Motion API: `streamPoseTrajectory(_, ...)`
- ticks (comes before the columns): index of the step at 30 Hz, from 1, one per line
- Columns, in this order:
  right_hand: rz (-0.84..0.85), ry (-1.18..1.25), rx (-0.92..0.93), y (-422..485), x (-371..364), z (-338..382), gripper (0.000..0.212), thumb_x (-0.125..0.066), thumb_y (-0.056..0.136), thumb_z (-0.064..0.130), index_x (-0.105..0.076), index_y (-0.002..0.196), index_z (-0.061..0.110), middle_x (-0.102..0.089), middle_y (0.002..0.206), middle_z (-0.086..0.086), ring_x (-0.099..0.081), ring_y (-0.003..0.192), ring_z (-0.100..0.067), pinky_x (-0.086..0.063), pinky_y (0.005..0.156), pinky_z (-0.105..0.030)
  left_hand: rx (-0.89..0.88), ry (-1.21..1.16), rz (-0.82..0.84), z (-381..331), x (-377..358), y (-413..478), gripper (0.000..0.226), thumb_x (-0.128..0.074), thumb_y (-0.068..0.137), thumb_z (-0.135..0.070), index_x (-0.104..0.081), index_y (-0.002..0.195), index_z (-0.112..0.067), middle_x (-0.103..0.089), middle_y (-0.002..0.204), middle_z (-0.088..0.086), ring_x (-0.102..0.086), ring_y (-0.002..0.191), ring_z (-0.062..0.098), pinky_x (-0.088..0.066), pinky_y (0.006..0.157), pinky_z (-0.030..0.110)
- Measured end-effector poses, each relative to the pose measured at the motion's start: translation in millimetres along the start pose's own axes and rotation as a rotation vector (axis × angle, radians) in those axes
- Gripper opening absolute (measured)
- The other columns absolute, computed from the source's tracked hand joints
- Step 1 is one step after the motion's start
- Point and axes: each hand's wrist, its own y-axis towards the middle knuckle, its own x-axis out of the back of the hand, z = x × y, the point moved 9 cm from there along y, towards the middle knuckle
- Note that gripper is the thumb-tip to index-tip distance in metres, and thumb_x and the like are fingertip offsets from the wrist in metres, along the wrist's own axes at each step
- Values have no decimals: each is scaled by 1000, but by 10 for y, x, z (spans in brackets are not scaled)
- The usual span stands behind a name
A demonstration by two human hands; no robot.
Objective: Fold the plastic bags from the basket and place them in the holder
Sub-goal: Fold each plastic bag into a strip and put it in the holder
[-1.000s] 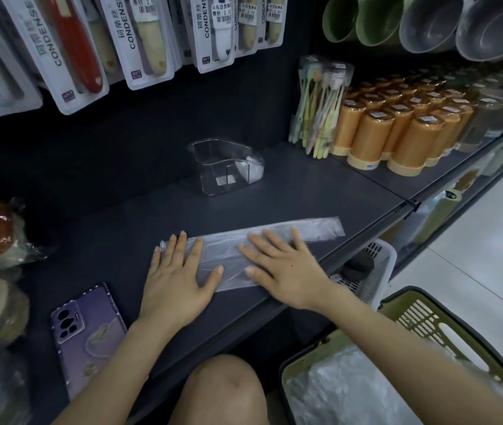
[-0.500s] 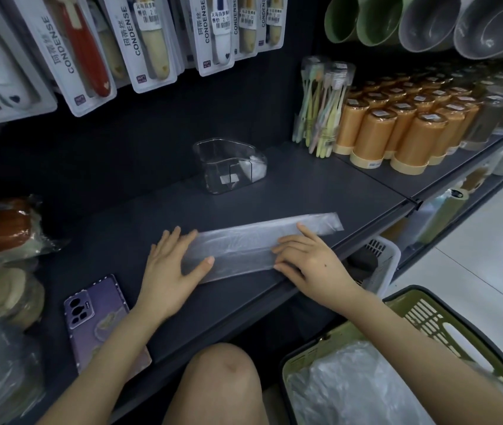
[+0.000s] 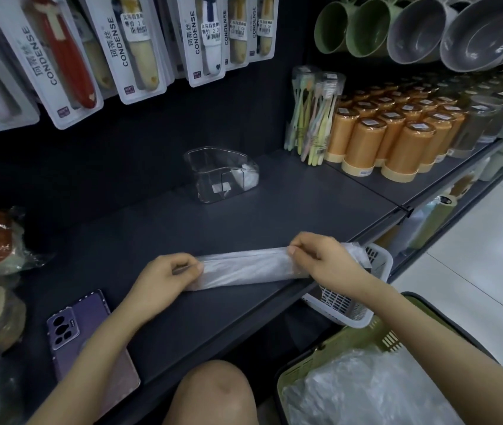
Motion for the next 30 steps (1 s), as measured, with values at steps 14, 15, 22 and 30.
streamPoseTrajectory(14,121,-249,-205,325,-64,-159,36,-59,90,47,-60,67,19,-63,72,4,-60,72,-12,-43,64,-28,201,281,-203,130,89,235,31,-56,93,-36,-55,64,-27,-61,70,-12,-60,76,13,-36,55,24)
streamPoseTrajectory(15,130,-270,-206,332,-74,-174,32,-61,89,42,-62,69,17,-66,77,3,-62,77,-15,-45,68,-29,206,289,-204,138,90,243,31,-56,93,-37,-55,64,-26,-62,68,-11,-60,74,12,-36,55,24)
streamPoseTrajectory(22,77,-334,-204,357,-81,-185,28,-62,86,31,-66,78,4,-69,82,-9,-63,79,-23,-48,68,-31,270,198,-228,145,140,222,26,-57,91,-44,-63,88,-18,-63,81,-10,-59,84,15,-42,64,29)
streamPoseTrajectory(30,86,-331,-201,363,-99,-174,27,-63,86,31,-66,74,7,-62,71,1,-62,76,-20,-43,63,-28,-278,684,-420,-456,-170,46,46,-40,89,-35,-72,103,-4,-65,115,21,-62,103,41,-48,90,50)
